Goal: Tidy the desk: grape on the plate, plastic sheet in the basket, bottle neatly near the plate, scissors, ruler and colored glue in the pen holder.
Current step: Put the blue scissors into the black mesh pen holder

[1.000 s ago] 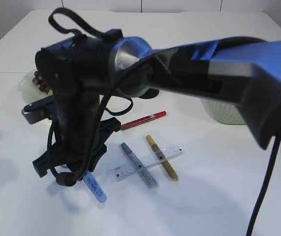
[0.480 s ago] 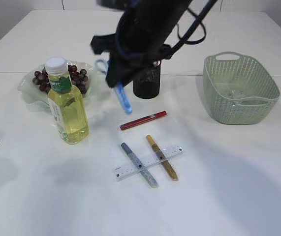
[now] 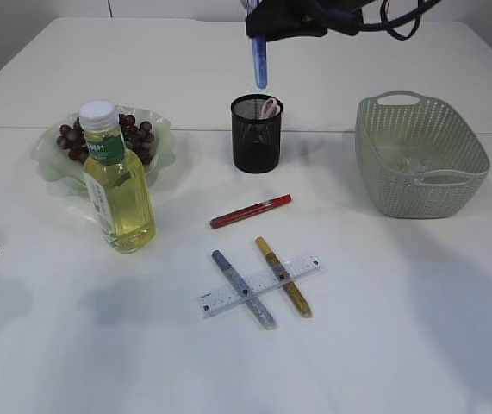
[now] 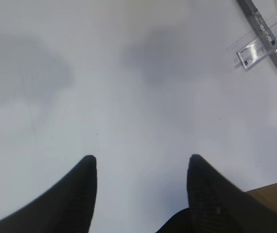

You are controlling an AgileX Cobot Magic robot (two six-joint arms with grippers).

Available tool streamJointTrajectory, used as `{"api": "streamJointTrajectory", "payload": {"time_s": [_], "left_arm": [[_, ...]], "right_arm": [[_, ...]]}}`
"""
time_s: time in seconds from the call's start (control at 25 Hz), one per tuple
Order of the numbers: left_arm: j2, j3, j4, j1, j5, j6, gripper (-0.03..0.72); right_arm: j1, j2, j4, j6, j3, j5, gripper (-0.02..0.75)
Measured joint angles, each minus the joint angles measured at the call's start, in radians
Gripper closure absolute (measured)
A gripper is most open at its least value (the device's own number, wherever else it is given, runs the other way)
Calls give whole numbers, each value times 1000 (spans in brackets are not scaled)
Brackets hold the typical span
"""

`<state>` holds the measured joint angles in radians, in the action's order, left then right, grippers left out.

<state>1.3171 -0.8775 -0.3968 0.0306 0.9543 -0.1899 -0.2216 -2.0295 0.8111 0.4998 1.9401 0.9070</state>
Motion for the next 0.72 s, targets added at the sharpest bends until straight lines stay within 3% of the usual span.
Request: {"api": "streamJointTrajectory", "payload": {"time_s": [0.32, 0.6, 0.72], "left_arm": [[0, 0, 26, 0, 2, 0, 255], [0, 0, 69, 0, 37, 0, 255], [0, 0, 79, 0, 50, 0, 255]], "right_arm": [[40, -141, 358, 439, 0, -245, 542], [40, -295, 829, 984, 0, -328, 542], [40, -337, 937, 1134, 0, -345, 542]]}}
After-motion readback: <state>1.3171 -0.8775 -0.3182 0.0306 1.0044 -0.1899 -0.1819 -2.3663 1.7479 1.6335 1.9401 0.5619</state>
